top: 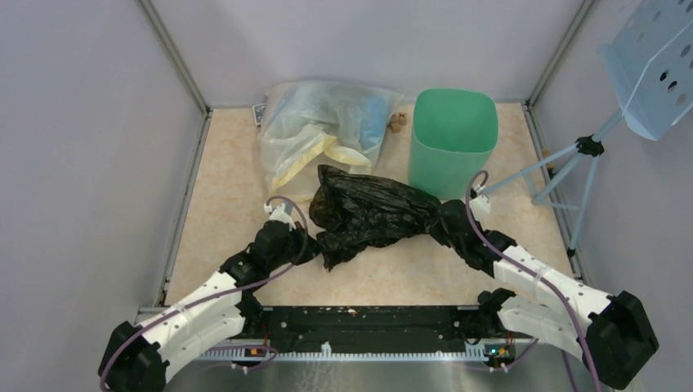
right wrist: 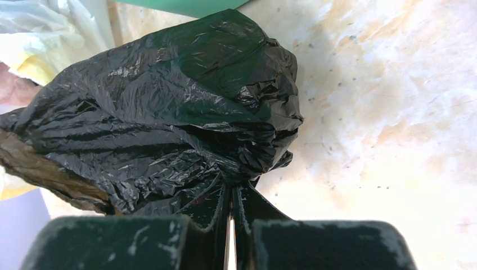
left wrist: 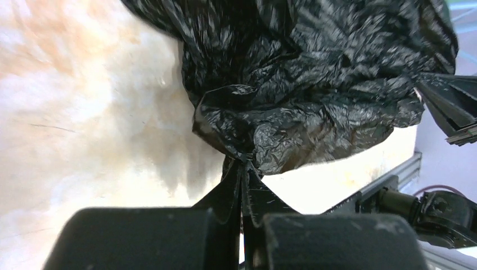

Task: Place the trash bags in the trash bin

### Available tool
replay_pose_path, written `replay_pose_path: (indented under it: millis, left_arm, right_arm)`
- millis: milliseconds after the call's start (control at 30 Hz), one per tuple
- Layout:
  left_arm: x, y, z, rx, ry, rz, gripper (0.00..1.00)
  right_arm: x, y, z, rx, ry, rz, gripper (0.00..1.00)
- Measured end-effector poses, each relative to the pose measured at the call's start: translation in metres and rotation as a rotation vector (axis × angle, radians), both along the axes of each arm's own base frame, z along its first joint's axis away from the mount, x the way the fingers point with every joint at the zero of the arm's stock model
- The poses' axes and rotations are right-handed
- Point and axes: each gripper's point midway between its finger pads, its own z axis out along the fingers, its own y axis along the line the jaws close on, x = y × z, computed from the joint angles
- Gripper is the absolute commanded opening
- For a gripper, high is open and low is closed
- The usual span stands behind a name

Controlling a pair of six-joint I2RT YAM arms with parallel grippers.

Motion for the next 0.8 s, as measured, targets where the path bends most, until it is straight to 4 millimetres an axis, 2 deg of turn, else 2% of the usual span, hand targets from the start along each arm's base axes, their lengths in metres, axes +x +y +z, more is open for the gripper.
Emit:
replay_pose_path:
  millis: [200, 467, 600, 800]
  left_arm:
    - [0.01, 0.021, 0.039, 0.085, -0.134, 0.043, 0.0]
    - [0.004, 0.037, 0.044, 0.192, -0.124, 0.034, 0.0]
    - [0.003, 0.035, 0.054, 0.194, -0.146, 0.004, 0.0]
    - [-0.004, 0.015, 0.077, 0.149, -0.204, -0.143, 0.0]
  right_arm:
    - [0.004, -0.016, 0.001, -0.076, 0.006, -0.007, 0.0]
    - [0.02, -0.023, 0.015, -0.144, -0.006, 0.006, 0.0]
    - [0.019, -0.027, 0.014, -0.191, 0.001, 0.035, 0.0]
    - [0.017, -0.022, 0.01, -0.235, 0.003, 0.134, 0.01]
